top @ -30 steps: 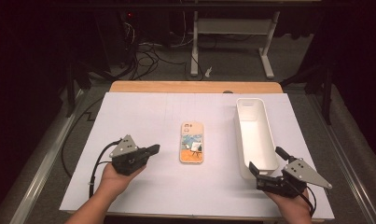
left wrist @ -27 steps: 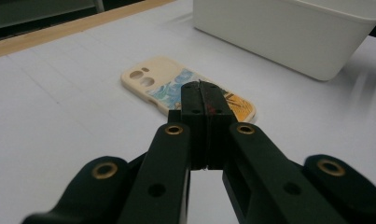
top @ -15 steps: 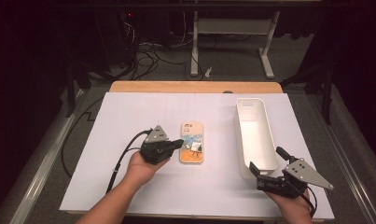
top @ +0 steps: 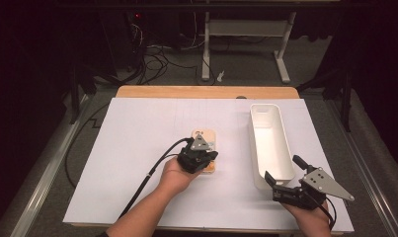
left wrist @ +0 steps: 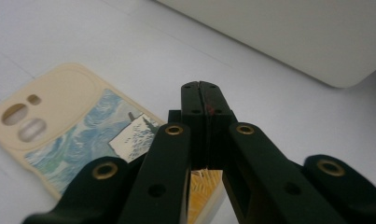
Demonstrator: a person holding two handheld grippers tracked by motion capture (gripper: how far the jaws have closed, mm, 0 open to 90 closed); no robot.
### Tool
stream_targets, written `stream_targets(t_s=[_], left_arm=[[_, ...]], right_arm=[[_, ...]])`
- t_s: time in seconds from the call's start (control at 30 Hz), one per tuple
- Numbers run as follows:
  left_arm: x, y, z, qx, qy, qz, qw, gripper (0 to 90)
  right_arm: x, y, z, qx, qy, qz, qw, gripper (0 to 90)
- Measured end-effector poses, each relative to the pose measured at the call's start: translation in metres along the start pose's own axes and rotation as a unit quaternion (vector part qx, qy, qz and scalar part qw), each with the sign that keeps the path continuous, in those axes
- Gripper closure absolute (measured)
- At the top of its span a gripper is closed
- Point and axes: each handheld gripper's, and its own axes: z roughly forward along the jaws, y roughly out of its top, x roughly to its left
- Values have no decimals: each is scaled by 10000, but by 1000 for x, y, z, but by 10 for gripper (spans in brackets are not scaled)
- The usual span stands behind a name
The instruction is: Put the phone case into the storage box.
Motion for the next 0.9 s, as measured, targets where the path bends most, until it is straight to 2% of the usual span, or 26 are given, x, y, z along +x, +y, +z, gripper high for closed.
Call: stream_targets(t_s=[0.13, 0.27, 0.4, 0.47, 0.53, 0.6, 0.83, 0.9], left_arm=[[-4, -10, 12, 243, 171, 212, 9993, 900], [-7, -19, 17, 480, 146, 287, 9983, 899], [-6, -25, 20, 624, 278, 388, 9969, 900], [-6, -27, 20, 638, 285, 408, 9967, 899], [-7, -29, 19, 647, 304, 539, 9960, 899], [-7, -29, 18, 690, 319, 582, 9954, 900], [-3, -31, 12, 664, 392, 550, 9955, 900], [-2, -31, 9, 715, 460, 606, 9945, 900]], right_arm=[[0, 0, 0, -17, 2, 11, 10000, 2], [0, 0, 0, -11, 2, 10, 10000, 4], [1, 0, 0, -4, -10, -6, 10000, 8], [1, 1, -1, -15, -15, 0, 10000, 9], [1, 1, -1, -11, -29, -7, 10000, 9], [1, 0, -1, -7, -40, 10, 10000, 9], [1, 0, -1, -9, -52, 36, 10000, 10], [0, 0, -1, -7, -62, 32, 10000, 10]])
